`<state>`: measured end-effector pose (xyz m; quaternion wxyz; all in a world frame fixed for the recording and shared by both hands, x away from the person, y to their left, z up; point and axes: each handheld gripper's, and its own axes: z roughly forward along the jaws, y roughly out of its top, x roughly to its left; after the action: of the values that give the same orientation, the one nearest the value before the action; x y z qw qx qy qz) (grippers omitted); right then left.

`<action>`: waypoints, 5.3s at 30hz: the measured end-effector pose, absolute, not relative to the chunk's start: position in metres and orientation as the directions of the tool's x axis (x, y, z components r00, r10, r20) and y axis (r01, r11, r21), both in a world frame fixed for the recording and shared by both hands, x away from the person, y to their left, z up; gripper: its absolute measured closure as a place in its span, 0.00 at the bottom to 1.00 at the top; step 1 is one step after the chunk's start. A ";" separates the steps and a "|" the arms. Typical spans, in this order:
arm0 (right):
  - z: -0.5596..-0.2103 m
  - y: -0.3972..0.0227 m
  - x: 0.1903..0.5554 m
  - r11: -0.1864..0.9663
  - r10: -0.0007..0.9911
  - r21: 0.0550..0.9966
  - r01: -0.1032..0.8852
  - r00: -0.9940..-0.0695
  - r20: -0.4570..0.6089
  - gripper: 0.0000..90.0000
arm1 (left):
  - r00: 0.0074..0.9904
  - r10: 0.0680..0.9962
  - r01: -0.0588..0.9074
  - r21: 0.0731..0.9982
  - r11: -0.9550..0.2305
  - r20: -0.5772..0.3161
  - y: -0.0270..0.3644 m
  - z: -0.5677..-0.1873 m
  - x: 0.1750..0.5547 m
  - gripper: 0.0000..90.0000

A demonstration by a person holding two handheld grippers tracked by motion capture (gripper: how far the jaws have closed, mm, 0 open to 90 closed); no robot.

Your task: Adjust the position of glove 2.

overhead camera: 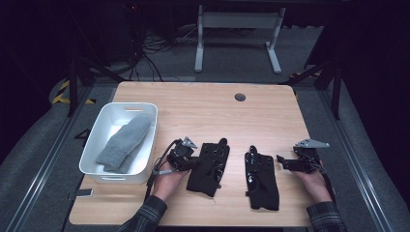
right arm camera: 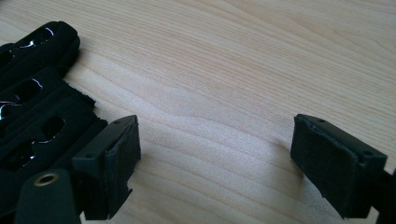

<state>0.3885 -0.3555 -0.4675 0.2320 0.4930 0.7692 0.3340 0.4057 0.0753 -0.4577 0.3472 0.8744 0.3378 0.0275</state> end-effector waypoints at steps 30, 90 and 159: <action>-0.456 -0.337 0.323 0.478 0.675 0.662 0.577 -0.724 0.144 1.00 | 0.763 0.547 0.604 0.683 -0.411 -0.345 0.091 -0.439 0.408 0.97; -0.459 -0.266 0.356 0.529 0.533 0.687 0.498 -0.825 0.187 1.00 | 0.817 0.392 0.553 0.764 -0.332 -0.422 0.052 -0.408 0.411 0.98; -0.458 -0.301 0.385 0.420 0.796 0.725 0.545 -0.605 -0.006 0.28 | 0.883 0.311 0.469 0.640 -0.608 -0.352 -0.021 -0.455 0.377 1.00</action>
<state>0.3853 -0.3012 -0.4580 0.1781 0.4070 0.8237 0.3524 0.3772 -0.0212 -0.4554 0.3845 0.8908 0.2189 -0.1031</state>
